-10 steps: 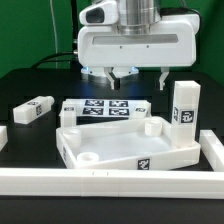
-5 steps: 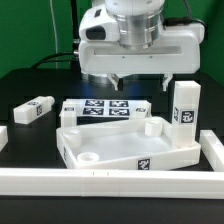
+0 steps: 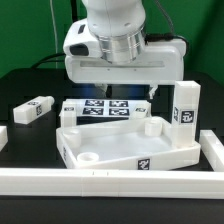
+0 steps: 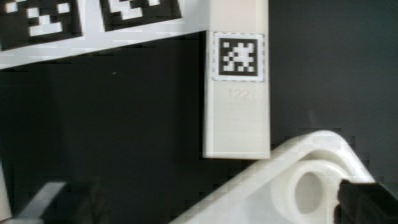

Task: Assemble desk

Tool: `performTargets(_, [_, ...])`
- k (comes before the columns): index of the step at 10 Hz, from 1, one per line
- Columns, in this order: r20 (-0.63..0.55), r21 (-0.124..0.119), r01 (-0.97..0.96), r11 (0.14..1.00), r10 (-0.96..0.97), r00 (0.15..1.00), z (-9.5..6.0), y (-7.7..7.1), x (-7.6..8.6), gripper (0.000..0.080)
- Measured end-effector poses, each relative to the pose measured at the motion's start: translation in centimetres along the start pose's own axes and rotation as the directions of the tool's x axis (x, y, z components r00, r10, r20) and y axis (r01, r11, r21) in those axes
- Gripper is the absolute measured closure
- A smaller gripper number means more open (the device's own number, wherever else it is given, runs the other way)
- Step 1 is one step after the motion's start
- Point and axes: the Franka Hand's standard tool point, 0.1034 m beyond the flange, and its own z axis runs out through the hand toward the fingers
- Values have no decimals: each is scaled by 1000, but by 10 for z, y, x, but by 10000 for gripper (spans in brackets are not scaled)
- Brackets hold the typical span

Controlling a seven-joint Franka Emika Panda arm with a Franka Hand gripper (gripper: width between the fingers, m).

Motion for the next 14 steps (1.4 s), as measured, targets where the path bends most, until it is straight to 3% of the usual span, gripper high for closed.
performTargets(2, [17, 2, 2, 1000, -2, 1000, 2, 2, 0, 151])
performTargets(3, [29, 12, 7, 1000, -7, 1000, 3, 10, 0, 151])
performTargets(4, [85, 14, -7, 1000, 6, 996, 10, 17, -2, 151])
performTargets(9, [387, 2, -35, 999, 32, 921, 25, 21, -7, 151])
performTargets(14, [391, -18, -22, 1000, 27, 920, 37, 0, -5, 151])
